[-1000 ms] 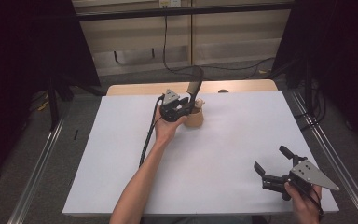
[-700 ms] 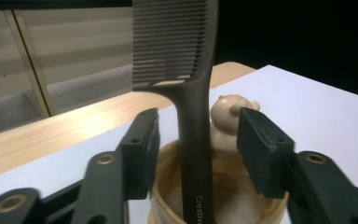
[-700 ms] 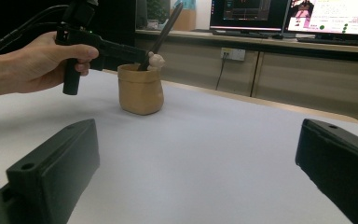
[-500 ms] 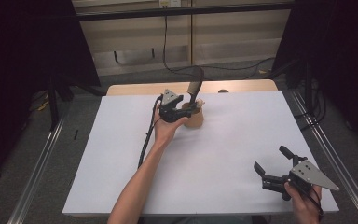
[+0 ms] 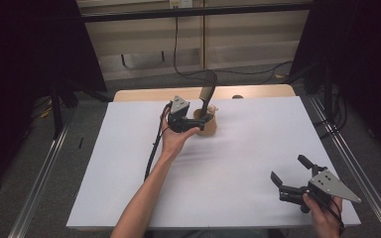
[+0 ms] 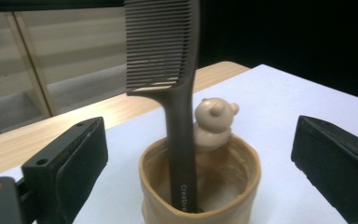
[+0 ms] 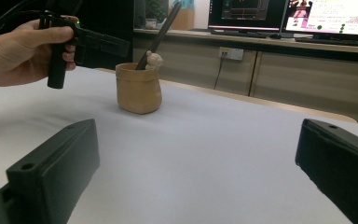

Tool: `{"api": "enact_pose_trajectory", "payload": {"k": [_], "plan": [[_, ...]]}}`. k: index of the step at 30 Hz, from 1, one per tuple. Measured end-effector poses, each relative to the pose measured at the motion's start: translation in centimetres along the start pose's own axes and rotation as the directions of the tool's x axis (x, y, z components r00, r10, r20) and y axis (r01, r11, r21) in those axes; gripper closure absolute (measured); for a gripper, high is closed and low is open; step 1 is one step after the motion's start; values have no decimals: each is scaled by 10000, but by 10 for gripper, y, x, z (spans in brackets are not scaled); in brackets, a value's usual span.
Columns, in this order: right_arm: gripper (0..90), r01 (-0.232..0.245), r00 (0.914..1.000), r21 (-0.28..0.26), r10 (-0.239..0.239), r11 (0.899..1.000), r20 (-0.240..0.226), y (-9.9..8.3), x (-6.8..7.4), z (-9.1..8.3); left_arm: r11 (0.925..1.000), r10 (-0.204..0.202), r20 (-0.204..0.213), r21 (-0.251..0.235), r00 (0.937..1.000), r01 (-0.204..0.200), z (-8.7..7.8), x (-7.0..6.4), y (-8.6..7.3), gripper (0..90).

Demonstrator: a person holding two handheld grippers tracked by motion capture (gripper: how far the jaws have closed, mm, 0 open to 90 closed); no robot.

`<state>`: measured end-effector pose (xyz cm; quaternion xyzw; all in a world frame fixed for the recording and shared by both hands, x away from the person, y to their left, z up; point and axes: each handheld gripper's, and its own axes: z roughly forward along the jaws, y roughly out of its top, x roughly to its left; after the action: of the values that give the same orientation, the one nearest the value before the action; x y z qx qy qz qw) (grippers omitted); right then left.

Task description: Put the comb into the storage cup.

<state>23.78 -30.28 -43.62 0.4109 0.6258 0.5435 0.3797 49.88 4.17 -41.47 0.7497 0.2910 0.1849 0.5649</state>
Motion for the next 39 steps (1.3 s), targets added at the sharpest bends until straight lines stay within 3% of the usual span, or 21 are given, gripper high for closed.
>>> {"api": "enact_pose_trajectory", "payload": {"k": [9, 10, 12, 16, 19, 30, 39], "plan": [[0, 8, 10000, 25, -8, 10000, 59, 0, 0, 0, 9998, 182, -44, -69, 9998, -182, -11, -2, 2, 21], [0, -3, 10000, 22, 3, 10000, 67, 0, 0, 0, 9996, 269, 188, -120, 9995, -267, -12, -2, 2, 21], [0, 28, 10000, 13, -28, 10000, 51, 0, 0, 0, 9990, 388, 220, -227, 9990, -383, -15, -3, 3, 20], [0, -27, 10000, 25, 27, 10000, 59, -1, -1, 0, 9978, 358, 155, -569, 9992, -348, -19, -4, 3, 21], [0, -72, 10000, 49, 72, 10000, 56, -1, -1, 1, 9986, 197, 357, -493, 9992, -179, -20, -6, 4, 20], [0, -127, 9999, 69, 127, 9999, 29, -3, -3, 3, 9964, 650, 12, -552, 9979, -649, -34, -12, 4, 19], [0, -37, 10000, 29, 37, 10000, 93, -1, -1, 0, 9927, 448, -360, -1105, 9983, -485, -53, -21, 3, 15]]}}
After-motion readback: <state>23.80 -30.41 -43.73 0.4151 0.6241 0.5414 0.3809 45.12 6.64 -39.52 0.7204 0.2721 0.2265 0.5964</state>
